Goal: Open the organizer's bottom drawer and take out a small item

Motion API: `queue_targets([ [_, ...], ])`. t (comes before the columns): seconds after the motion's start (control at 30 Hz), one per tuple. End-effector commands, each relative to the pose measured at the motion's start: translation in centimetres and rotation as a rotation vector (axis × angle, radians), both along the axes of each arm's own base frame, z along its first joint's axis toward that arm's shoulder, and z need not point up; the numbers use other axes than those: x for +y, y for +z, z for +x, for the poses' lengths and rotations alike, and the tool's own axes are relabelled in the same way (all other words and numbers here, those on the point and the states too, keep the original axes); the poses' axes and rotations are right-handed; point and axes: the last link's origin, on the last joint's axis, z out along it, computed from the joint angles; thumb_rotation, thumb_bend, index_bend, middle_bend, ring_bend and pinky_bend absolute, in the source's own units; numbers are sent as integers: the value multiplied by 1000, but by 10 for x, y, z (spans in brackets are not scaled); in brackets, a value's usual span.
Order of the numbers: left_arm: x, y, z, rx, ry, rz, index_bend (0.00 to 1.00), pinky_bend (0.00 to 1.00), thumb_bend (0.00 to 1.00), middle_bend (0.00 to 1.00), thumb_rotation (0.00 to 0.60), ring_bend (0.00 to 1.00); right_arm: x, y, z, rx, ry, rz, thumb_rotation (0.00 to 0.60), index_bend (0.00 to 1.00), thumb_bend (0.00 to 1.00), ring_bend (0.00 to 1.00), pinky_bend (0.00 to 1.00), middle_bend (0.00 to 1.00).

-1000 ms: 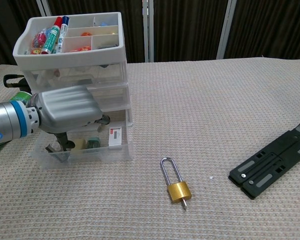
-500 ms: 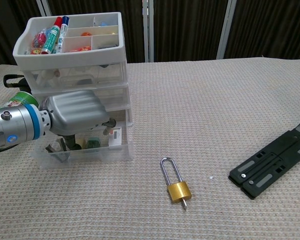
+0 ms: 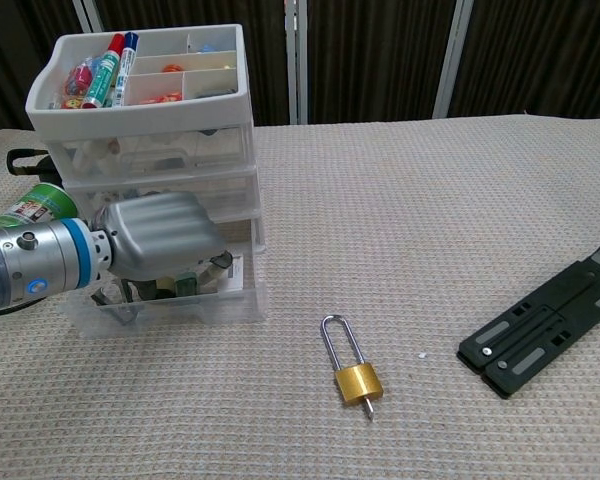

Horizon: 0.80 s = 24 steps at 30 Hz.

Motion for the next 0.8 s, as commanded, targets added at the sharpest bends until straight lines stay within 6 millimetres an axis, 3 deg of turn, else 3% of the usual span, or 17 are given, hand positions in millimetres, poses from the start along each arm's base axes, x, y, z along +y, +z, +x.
queue_targets([
  [0.03, 0, 1, -1, 4, 3, -1, 523, 811, 280, 958, 600, 910, 0, 0, 0, 0, 1, 1, 600, 0, 0, 0, 0, 0],
  [0.53, -4, 8, -1, -6, -4, 8, 582, 811, 364, 958, 600, 911, 2, -1, 1, 0, 4, 5, 600, 0, 0, 0, 0, 0],
  [0.8, -12, 29, 5, -41, -38, 26, 582, 811, 365, 958, 600, 910, 2, 0, 1, 0, 3, 3, 600, 0, 0, 0, 0, 0],
])
